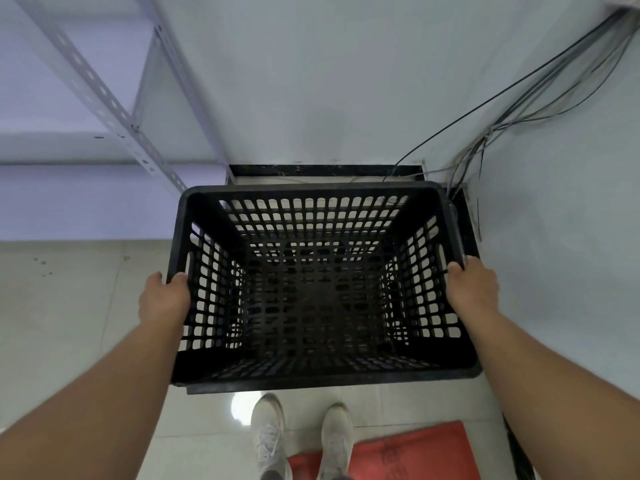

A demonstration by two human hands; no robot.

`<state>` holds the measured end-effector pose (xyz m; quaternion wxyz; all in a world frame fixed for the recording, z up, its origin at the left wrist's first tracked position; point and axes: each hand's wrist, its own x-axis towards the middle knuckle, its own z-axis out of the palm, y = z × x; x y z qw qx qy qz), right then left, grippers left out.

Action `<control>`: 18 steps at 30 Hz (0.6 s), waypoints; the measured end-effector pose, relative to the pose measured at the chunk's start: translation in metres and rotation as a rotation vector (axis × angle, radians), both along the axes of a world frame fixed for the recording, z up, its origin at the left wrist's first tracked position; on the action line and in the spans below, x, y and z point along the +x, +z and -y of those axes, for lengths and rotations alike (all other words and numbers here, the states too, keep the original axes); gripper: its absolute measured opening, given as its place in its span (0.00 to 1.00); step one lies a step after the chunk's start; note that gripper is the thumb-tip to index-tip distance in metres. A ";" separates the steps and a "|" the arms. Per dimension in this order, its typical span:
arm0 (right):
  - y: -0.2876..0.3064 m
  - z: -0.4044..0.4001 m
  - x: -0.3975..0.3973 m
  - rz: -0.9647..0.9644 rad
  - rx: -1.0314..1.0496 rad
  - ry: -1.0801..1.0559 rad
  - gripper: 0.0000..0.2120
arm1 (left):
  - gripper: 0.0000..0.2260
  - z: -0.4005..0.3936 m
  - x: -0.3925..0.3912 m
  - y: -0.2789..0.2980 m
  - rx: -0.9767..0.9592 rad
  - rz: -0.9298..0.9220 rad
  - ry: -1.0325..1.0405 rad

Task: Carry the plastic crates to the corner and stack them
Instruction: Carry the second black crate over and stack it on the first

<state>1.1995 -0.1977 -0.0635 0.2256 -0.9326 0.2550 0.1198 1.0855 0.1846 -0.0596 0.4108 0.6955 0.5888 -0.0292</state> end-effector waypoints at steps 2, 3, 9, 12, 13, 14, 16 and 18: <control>0.011 -0.005 -0.012 0.029 -0.090 0.069 0.21 | 0.24 0.016 -0.010 0.013 0.031 0.028 -0.062; 0.017 -0.007 -0.020 0.045 -0.115 0.104 0.22 | 0.23 0.026 -0.015 0.023 0.026 0.066 -0.106; 0.048 -0.016 -0.075 0.081 -0.084 0.150 0.20 | 0.17 0.071 -0.056 0.067 -0.155 0.115 -0.247; 0.064 -0.022 -0.112 0.097 -0.018 0.117 0.18 | 0.16 0.077 -0.077 0.085 -0.193 0.132 -0.278; 0.068 -0.024 -0.126 0.105 0.003 0.103 0.18 | 0.16 0.078 -0.084 0.090 -0.200 0.130 -0.289; 0.073 -0.026 -0.140 0.110 0.016 0.085 0.18 | 0.15 0.078 -0.091 0.094 -0.211 0.129 -0.301; 0.084 -0.027 -0.170 0.098 0.016 0.053 0.18 | 0.15 0.079 -0.105 0.101 -0.233 0.144 -0.328; 0.093 -0.025 -0.199 0.059 0.008 0.038 0.18 | 0.14 0.078 -0.120 0.106 -0.269 0.156 -0.360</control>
